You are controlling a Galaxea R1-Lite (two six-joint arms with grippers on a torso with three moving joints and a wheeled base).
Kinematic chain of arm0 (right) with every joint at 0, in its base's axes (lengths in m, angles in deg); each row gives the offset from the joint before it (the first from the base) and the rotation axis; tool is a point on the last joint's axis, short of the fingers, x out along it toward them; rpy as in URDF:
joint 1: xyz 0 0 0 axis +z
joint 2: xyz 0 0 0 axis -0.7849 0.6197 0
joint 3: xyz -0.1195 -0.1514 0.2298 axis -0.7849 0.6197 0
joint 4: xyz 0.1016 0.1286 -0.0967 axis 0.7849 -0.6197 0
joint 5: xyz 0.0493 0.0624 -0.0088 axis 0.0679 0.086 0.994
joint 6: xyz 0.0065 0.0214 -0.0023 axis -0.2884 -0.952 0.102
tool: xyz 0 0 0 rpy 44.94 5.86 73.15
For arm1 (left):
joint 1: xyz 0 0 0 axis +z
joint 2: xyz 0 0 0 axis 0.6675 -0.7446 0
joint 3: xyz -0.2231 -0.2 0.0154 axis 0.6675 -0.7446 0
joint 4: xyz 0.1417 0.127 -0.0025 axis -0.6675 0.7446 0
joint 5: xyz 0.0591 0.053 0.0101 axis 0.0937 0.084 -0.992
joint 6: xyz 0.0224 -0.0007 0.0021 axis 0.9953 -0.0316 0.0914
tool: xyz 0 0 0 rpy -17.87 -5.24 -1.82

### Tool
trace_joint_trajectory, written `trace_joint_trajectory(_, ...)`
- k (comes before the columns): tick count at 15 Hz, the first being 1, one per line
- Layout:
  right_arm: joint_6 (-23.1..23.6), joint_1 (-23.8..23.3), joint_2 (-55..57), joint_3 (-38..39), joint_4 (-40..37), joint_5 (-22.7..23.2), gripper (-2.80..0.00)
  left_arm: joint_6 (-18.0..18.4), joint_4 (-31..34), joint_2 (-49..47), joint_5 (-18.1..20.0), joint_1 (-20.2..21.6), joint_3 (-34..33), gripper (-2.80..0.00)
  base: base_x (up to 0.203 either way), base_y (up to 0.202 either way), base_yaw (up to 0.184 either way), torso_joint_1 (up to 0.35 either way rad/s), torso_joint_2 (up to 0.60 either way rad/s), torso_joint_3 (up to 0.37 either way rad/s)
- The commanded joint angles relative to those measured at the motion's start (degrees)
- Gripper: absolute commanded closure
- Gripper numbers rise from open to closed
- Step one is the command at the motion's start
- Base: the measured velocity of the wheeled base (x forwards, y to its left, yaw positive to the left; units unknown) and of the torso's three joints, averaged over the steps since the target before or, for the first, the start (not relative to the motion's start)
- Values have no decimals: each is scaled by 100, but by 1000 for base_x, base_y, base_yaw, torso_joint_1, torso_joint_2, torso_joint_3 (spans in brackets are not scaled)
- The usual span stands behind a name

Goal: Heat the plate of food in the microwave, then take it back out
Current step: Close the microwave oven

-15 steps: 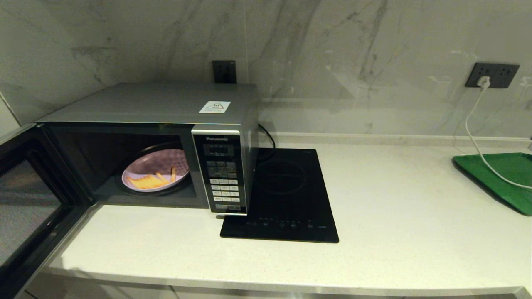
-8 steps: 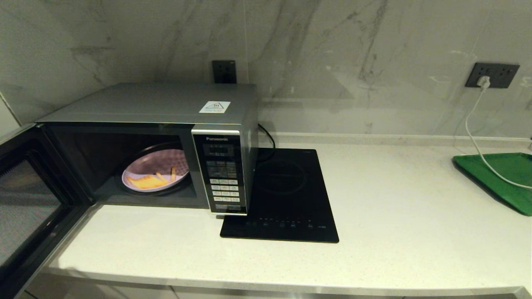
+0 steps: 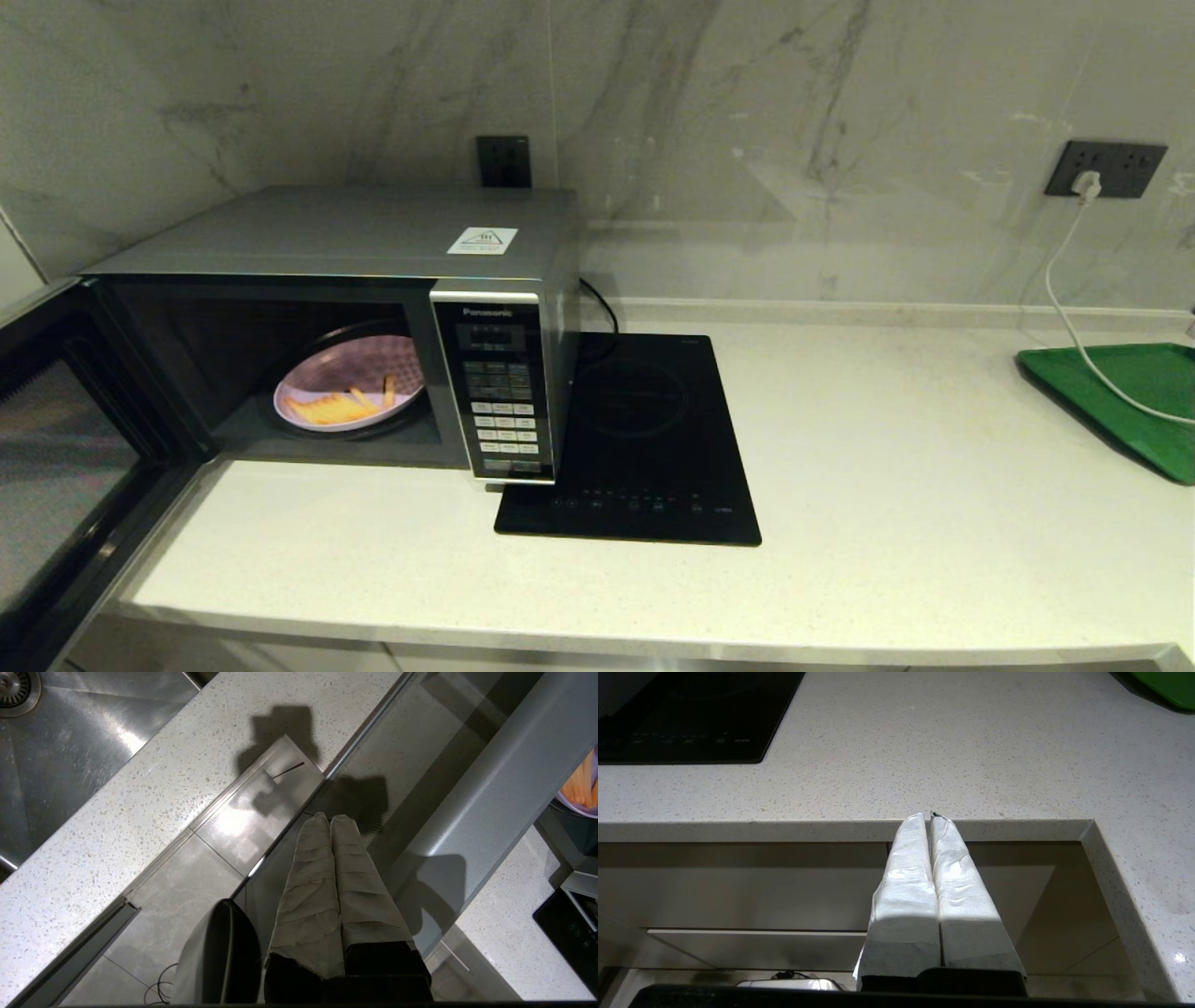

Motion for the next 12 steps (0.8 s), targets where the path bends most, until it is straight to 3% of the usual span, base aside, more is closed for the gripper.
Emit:
trace_joint_trajectory(1, -4, 1, 0, -1, -10, 0, 0, 1, 48, 101, 18, -6, -57, 0, 0, 0, 0, 0, 0, 0)
trace_joint_trajectory(4, -4, 1, 3, -1, -10, 0, 0, 32, 147, 521, 32, -233, -503, 0, 0, 0, 0, 0, 0, 0)
trace_joint_trajectory(8, -4, 1, 9, -1, -10, 0, 0, -15, 151, 1244, 21, -973, -1460, 0, 0, 0, 0, 0, 0, 0)
trace_joint_trajectory(10, -4, 1, 1, -1, -10, 0, 0, -80, 143, 1658, -5, -1518, -1982, 0, 0, 0, 0, 0, 0, 0)
trace_joint_trajectory(12, -4, 1, 8, -1, -10, 0, 0, -495, 113, 1996, -95, -2352, -2211, 0, 0, 0, 0, 0, 0, 0)
